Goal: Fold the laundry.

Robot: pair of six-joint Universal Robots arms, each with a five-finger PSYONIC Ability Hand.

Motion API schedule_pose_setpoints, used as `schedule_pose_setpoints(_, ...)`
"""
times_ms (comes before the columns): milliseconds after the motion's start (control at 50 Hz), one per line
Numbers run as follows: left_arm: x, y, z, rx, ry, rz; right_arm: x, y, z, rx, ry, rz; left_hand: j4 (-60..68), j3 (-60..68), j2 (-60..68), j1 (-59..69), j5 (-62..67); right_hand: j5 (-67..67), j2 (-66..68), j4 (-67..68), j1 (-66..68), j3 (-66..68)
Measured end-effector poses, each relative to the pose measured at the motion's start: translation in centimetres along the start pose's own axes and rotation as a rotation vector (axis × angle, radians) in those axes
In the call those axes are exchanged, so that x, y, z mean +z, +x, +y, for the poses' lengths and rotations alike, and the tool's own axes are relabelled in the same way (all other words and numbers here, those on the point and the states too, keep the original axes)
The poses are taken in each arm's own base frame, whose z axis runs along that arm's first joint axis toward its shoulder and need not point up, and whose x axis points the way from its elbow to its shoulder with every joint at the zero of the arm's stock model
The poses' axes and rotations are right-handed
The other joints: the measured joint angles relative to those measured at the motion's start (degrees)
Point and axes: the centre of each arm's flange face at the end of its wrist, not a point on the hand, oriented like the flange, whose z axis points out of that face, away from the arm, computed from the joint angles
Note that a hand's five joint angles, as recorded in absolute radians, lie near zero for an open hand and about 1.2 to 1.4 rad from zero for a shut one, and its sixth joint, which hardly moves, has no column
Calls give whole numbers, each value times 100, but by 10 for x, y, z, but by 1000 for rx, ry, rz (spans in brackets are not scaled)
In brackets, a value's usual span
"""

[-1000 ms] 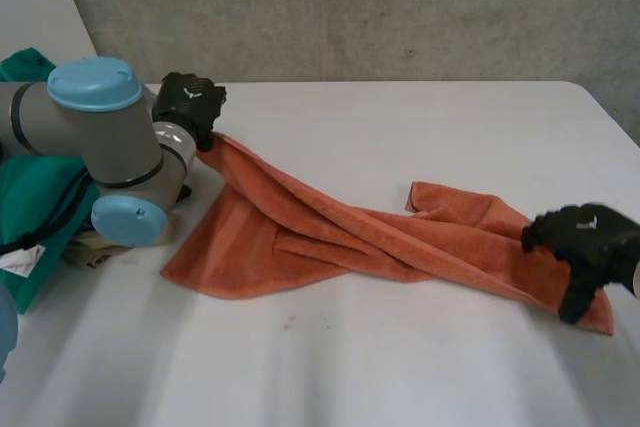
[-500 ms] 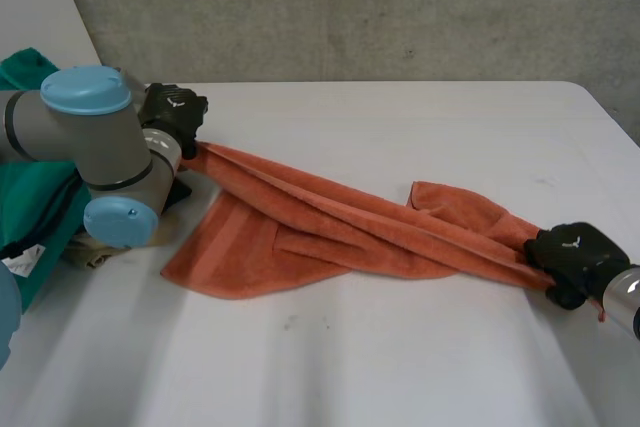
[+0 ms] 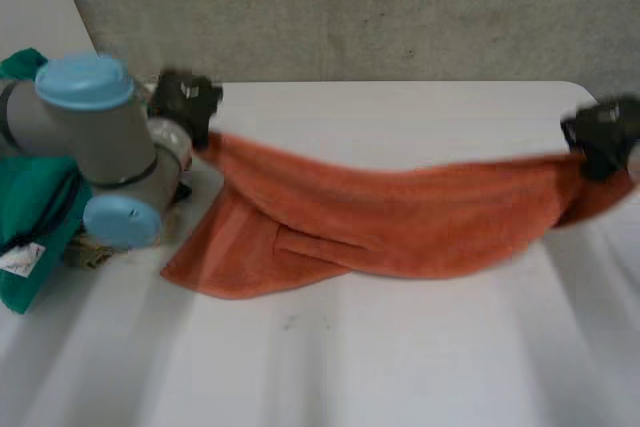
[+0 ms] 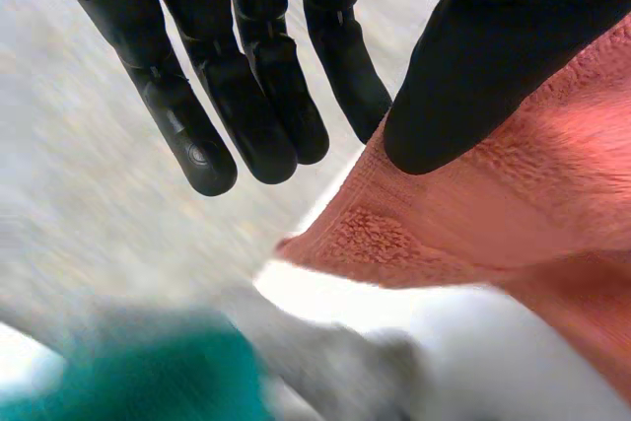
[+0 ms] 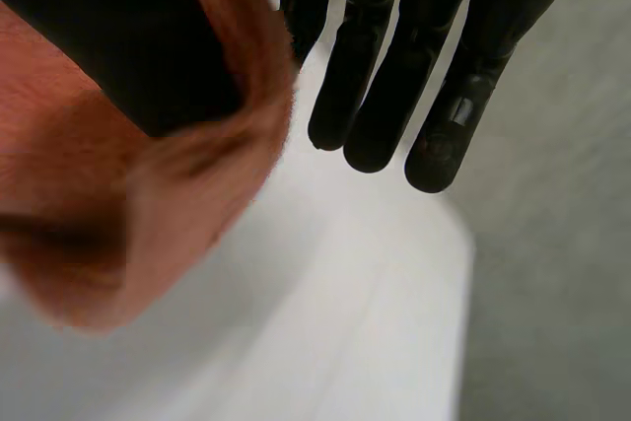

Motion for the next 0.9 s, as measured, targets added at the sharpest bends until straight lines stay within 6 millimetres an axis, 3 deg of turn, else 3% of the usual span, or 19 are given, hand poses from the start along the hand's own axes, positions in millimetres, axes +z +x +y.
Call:
schedule_pose_setpoints(20,9,-7,-13,6,58,-36,6,3,-9,-10,31,21,0,0,0,0,0,0,0,0,0,0)
schedule_pose_setpoints(100,34,-44,-75,12,326,-219,31,36,-75,-43,327,232,1,2,3,0,0,0,3,0,0,0)
schedule_pose_setpoints(120,34,-44,-75,12,326,-219,31,36,-75,-43,327,232,1,2,3,0,0,0,3,0,0,0)
schedule_pose_setpoints(140,36,-65,-106,6,462,-320,32,54,-103,-39,479,341,2,2,3,0,0,0,3,0,0,0)
schedule_pose_setpoints(200,29,-90,-143,-8,618,-438,26,77,-135,-27,674,472,1,2,3,0,0,0,3,1,0,0)
schedule_pose_setpoints(260,20,-105,-165,-20,710,-509,16,92,-157,-15,811,558,2,2,3,0,0,0,3,1,0,0)
schedule_pose_setpoints(360,13,-105,-163,-25,704,-511,7,99,-166,-1,879,594,2,2,3,0,0,0,3,1,46,0)
schedule_pose_setpoints(440,11,-95,-145,-23,643,-469,10,94,-159,8,844,566,2,2,3,0,0,0,3,1,46,0)
schedule_pose_setpoints(520,8,-69,-101,-33,507,-365,23,73,-132,19,740,468,2,3,3,0,0,0,3,1,47,0)
schedule_pose_setpoints(600,1,-39,-57,-55,379,-259,39,39,-91,29,616,321,2,3,3,0,0,0,3,3,48,0)
schedule_pose_setpoints(640,-5,-21,-33,-64,310,-197,49,13,-60,40,530,227,2,3,4,0,0,0,4,3,48,0)
schedule_pose_setpoints(680,-8,-14,-23,-66,283,-171,52,1,-45,44,489,187,2,4,4,0,0,0,5,3,48,0)
schedule_pose_setpoints(720,-17,9,6,-67,200,-90,58,-30,-7,47,376,93,2,4,4,0,0,0,5,3,48,0)
schedule_pose_setpoints(760,-22,19,19,-65,159,-50,59,-39,6,44,335,64,2,4,4,0,0,0,5,3,48,0)
schedule_pose_setpoints(780,-27,27,29,-62,127,-20,58,-50,23,37,278,30,2,4,4,0,0,0,5,3,48,0)
schedule_pose_setpoints(820,-38,38,42,-56,68,31,54,-57,41,24,200,-6,2,4,5,0,0,0,5,3,48,0)
schedule_pose_setpoints(860,-38,38,42,-56,68,31,54,-57,41,24,200,-6,2,4,5,0,0,0,5,3,48,0)
schedule_pose_setpoints(900,-54,40,46,-49,1,77,40,-53,51,7,103,-39,2,4,5,0,0,0,6,4,48,0)
